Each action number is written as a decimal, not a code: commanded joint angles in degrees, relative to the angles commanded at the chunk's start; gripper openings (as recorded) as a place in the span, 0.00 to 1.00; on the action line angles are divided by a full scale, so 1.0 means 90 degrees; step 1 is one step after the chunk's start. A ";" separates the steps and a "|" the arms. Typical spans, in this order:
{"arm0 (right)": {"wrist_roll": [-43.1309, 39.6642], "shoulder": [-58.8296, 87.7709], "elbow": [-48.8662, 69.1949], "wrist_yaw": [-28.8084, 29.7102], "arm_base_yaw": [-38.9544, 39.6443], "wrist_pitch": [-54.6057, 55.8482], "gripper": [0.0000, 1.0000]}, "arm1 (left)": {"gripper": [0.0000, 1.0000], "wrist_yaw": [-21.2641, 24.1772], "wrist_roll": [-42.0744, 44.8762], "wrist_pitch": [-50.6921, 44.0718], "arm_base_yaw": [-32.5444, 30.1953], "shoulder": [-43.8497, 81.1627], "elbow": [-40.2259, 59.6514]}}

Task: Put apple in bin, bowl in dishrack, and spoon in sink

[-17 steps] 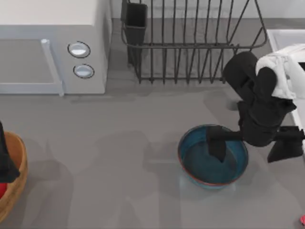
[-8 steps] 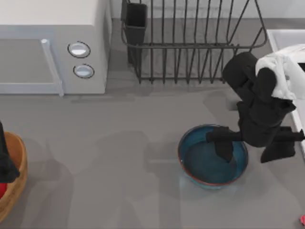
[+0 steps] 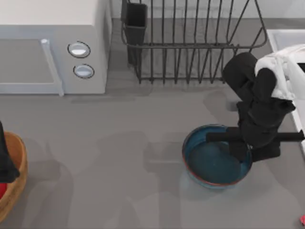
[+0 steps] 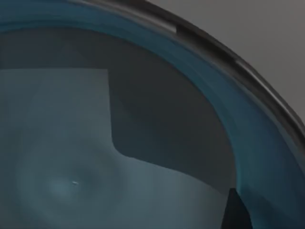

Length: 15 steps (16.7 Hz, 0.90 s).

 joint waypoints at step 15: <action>0.0010 -0.0371 0.1003 0.0002 -0.0022 -0.1485 0.00 | 1.00 0.0000 0.0000 0.0000 0.0000 0.0000 0.0000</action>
